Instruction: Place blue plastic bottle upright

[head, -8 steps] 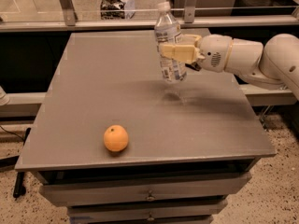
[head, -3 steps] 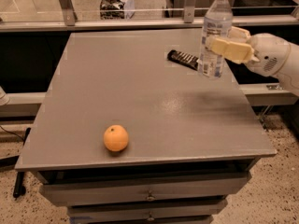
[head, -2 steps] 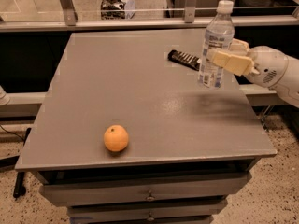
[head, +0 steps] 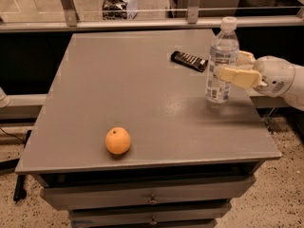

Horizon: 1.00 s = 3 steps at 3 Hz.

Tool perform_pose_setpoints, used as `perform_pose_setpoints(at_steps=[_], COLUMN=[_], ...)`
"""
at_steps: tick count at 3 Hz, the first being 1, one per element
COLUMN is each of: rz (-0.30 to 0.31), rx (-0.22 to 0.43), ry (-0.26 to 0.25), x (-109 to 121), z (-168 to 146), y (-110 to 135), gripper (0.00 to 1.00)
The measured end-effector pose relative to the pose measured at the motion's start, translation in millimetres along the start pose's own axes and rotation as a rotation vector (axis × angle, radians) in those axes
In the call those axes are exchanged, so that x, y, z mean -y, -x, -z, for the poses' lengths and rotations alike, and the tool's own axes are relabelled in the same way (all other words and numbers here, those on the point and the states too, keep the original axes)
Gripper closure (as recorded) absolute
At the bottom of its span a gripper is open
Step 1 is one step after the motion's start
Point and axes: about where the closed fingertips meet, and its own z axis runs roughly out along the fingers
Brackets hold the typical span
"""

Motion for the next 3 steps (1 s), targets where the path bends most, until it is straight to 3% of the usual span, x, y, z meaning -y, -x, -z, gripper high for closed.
perform_pose_setpoints(at_steps=[3], rz=[0.063], rx=[0.036], ry=[0.065], x=[-5.4], z=[6.6], y=[-27.8], gripper=[1.0])
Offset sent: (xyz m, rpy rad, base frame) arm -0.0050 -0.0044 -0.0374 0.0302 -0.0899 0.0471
